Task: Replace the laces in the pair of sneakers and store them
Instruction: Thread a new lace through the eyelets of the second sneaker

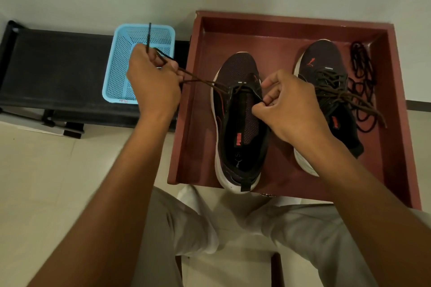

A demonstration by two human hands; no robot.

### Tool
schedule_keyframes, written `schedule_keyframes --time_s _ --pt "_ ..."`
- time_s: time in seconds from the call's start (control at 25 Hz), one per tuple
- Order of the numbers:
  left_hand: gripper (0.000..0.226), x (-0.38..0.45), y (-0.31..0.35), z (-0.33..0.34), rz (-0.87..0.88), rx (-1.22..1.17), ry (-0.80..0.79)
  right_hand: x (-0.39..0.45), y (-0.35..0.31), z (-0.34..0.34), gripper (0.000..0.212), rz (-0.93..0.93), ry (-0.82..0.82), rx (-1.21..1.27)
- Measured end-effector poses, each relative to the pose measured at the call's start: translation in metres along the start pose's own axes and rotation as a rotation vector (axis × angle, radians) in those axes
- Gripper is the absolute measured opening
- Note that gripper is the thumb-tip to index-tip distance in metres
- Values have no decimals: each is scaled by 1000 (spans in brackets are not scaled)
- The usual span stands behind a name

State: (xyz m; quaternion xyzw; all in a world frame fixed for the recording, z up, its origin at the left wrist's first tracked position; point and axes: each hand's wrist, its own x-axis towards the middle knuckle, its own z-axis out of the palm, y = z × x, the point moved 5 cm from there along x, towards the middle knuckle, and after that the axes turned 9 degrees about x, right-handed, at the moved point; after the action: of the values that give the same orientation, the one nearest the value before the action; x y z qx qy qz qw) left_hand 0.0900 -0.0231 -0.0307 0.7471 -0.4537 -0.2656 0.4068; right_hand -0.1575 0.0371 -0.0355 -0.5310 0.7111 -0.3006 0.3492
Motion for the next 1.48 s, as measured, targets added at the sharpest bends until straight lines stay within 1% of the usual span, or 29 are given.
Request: schedule_keyframes --time_s 0.04,0.08,0.12,0.24,0.28,0.4,0.48,0.56,0.64,0.76,0.84,0.96,1.04,1.12,1.2,1.36,1.48 --pt "39 4 -3 -4 3 5 25 0 0 0 37 0 1 -2" --pt "36 3 -5 -3 0 17 3 0 -1 0 37 0 -2 -7" --pt "35 -1 -6 3 -3 49 -53 0 -1 0 37 -1 -7 -13" --pt "45 -29 -4 33 16 185 -282 0 -3 2 36 -4 -17 -22" --pt "46 -36 -1 41 21 194 -321 1 -3 2 36 -3 -14 -29" --pt "47 -42 2 49 26 163 -300 4 0 2 30 10 7 -45" --pt "47 -42 3 52 21 125 -299 7 2 1 22 17 27 -50" --pt "45 -41 4 53 41 115 -319 7 3 -1 14 22 48 -52" --pt "42 -32 5 48 52 103 -299 6 5 -3 10 35 62 -49" --pt "44 -12 1 32 25 82 -214 7 9 -9 10 53 74 -60" --pt "47 -7 0 26 28 85 -191 8 9 -11 10 47 67 -70" --pt "39 -10 4 28 69 132 -233 9 8 -11 10 35 34 -87" --pt "35 -10 8 28 110 211 -287 11 7 -13 10 28 5 -94" --pt "38 -8 13 26 172 359 -333 13 6 -14 9 26 -16 -100" --pt "44 -7 18 20 215 452 -326 14 6 -15 10 26 -32 -105" --pt "49 0 24 11 237 423 -300 15 4 -17 14 30 -80 -111" --pt "42 1 28 13 325 410 -292 17 -1 -21 15 4 -74 -111"
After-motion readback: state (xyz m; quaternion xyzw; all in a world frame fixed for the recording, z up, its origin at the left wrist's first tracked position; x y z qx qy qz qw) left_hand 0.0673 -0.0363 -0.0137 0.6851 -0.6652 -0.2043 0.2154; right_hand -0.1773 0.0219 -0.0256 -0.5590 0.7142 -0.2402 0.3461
